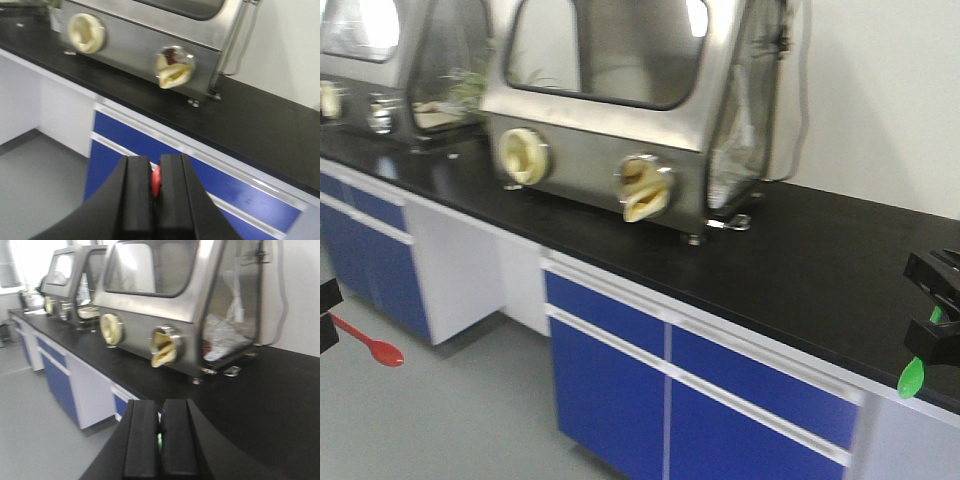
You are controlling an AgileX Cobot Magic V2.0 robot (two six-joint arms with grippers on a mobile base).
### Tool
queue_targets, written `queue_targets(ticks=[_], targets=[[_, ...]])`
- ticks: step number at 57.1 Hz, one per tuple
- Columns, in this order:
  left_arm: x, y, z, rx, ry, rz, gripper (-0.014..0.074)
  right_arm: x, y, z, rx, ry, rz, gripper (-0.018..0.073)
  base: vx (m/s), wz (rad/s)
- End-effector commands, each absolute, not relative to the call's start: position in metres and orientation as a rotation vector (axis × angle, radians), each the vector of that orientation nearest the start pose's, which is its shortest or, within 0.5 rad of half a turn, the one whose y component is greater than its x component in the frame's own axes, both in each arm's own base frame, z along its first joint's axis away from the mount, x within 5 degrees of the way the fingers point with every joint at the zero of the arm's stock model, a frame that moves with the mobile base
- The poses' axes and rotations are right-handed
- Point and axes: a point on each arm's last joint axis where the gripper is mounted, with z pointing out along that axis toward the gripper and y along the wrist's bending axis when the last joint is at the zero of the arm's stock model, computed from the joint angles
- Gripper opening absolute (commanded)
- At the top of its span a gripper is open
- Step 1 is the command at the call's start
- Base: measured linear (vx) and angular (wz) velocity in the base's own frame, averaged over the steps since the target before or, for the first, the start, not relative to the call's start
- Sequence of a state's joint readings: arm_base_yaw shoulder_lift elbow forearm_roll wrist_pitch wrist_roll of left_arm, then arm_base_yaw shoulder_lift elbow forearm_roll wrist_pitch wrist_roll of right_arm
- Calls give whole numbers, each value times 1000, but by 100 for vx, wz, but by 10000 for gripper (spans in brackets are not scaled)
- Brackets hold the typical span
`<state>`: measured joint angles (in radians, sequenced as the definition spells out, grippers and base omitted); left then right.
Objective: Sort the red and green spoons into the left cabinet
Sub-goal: 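Drive backward and turn away from the bench holding both spoons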
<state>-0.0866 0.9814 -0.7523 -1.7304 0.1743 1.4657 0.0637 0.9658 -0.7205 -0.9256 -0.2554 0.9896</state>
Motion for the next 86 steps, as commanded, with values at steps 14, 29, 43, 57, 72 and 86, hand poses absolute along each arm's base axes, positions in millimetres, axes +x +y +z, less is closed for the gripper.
queue_targets(ticks=[14, 29, 43, 57, 72, 86], targets=[[210, -36, 370, -56, 1644, -483, 0, 206, 34, 375, -164, 1501, 305, -9, 11, 61], [210, -36, 370, -56, 1644, -483, 0, 206, 34, 375, -164, 1501, 305, -9, 16, 62], [210, -36, 370, -56, 1644, -483, 0, 206, 34, 375, -165, 1500, 306, -9, 17, 67], [210, -36, 370, -56, 1644, -483, 0, 206, 34, 375, -165, 1501, 305, -9, 19, 68], [210, -36, 370, -56, 1644, -483, 0, 206, 34, 375, -165, 1501, 305, -9, 21, 48], [210, -36, 370, -56, 1644, -483, 0, 206, 34, 375, -165, 1501, 305, -9, 25, 24]])
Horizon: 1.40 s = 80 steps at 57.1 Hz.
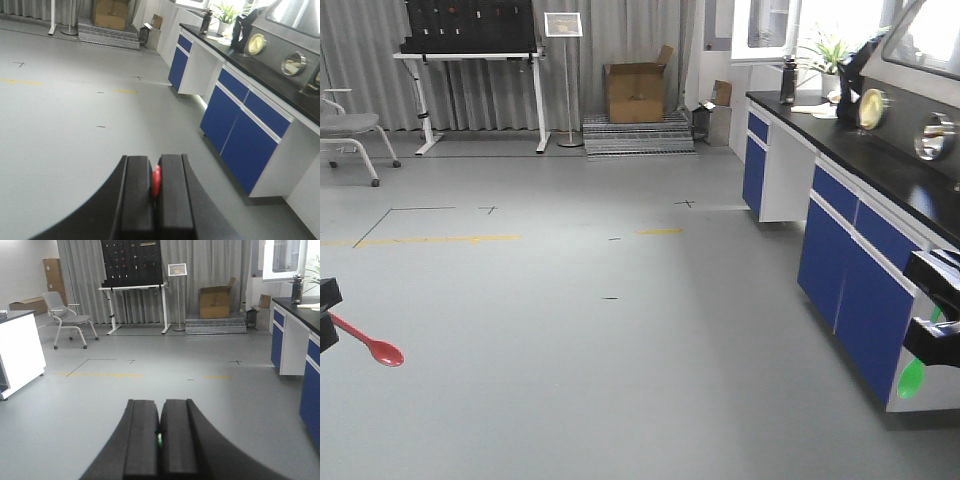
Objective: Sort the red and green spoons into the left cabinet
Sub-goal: 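Drive backward and turn away from the bench holding both spoons, then drive across the room to the open cabinet with the blue tray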
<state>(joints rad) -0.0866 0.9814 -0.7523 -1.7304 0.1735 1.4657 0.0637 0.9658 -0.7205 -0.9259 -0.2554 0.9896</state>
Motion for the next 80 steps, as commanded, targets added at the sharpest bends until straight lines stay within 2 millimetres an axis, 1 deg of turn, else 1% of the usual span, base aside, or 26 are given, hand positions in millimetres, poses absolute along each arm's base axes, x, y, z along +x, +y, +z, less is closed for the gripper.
queue_targets(ticks=[1, 34, 80], targets=[[210, -36, 370, -56, 1644, -483, 0, 206, 34, 375, -165, 1501, 305, -9, 29, 14], [210, -36, 370, -56, 1644, -483, 0, 206, 34, 375, -165, 1501, 305, -9, 41, -1], [210, -36, 370, -56, 1644, -483, 0, 206, 34, 375, -165, 1501, 305, -9, 58, 7]])
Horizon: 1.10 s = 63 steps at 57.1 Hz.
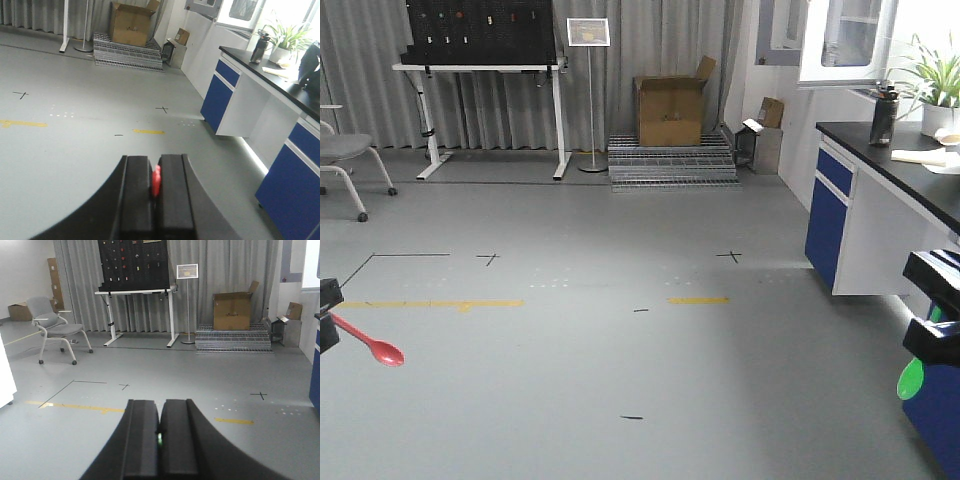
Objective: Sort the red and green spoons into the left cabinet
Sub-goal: 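Drive across the room to the open cabinet with the blue tray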
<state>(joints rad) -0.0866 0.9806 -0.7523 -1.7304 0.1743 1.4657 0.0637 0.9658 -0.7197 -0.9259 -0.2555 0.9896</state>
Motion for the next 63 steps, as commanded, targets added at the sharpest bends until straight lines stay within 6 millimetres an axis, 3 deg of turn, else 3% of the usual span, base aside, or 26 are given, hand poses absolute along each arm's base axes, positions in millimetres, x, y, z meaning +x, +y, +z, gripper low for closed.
queue_targets(ticks=[1, 63], targets=[[210, -36, 370, -56, 1644, -483, 0, 206, 34, 375, -165, 1501, 305, -9, 64, 9], [210, -36, 370, -57, 1644, -483, 0, 206, 34, 375, -165, 1501, 305, -9, 69, 5]])
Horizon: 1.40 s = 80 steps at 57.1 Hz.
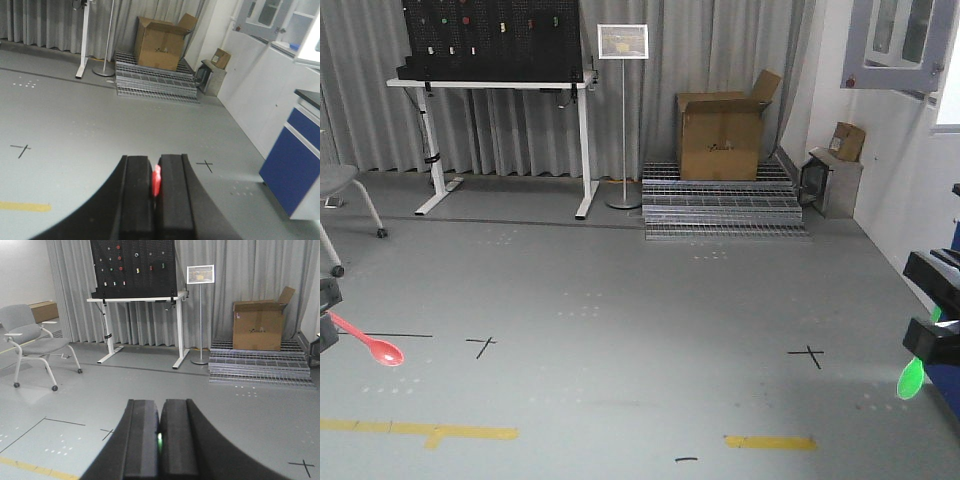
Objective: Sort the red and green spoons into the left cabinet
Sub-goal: 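Drive across the room to the open cabinet with the blue tray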
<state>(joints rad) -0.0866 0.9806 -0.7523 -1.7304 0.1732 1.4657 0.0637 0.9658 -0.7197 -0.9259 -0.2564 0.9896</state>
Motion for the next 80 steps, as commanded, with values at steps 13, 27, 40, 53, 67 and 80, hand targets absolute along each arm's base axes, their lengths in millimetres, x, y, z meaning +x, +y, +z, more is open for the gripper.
queue_targets(ticks=[13, 27, 40, 53, 67, 80], targets=[[210, -36, 370, -57, 1645, -483, 0, 206, 34, 375, -164, 1502, 305, -9, 67, -1], [210, -36, 370, -57, 1645, -483, 0, 206, 34, 375, -165, 1501, 305, -9, 64, -4], [210, -36, 370, -57, 1645, -483, 0, 206, 34, 375, -165, 1501, 305, -9, 62, -7], [210, -36, 370, -57, 1645, -483, 0, 206, 34, 375, -165, 1501, 305, -9, 62, -3], [210, -36, 370, -57, 1645, -483, 0, 206, 34, 375, -165, 1501, 305, -9, 63, 0], [210, -36, 370, -57, 1645, -483, 0, 206, 34, 375, -165, 1501, 305, -9, 62, -1]])
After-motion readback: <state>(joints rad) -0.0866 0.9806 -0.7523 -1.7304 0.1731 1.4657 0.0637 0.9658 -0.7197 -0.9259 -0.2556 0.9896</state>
